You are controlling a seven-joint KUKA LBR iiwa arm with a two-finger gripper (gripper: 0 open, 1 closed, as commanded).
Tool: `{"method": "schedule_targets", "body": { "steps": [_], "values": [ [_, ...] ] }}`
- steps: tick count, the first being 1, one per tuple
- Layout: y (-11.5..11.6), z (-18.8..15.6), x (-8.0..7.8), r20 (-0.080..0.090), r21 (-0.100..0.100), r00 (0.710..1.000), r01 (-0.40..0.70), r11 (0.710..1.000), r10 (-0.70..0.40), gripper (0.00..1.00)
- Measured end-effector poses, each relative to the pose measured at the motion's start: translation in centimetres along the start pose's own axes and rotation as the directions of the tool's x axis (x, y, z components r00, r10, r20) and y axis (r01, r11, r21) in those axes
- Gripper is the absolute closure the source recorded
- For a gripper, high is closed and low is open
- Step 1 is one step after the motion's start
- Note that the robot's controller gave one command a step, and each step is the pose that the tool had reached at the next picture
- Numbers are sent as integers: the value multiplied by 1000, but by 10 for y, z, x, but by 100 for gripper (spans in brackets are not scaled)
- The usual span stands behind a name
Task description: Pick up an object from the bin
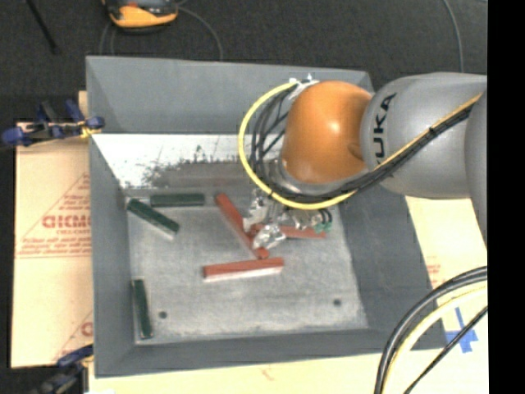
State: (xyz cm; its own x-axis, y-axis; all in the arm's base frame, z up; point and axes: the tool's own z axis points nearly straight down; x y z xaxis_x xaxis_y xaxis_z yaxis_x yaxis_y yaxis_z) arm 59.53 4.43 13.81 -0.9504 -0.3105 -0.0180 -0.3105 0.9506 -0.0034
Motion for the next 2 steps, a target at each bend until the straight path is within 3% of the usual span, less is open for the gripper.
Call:
{"method": "schedule_targets", "body": {
  "steps": [1, 2],
  "values": [
    [-40, -78, 37, -16, -3, 996, -85, 996, 85, 100],
    [-39, -78, 37, -16, -3, 996, -85, 996, 85, 100]
  ]
}}
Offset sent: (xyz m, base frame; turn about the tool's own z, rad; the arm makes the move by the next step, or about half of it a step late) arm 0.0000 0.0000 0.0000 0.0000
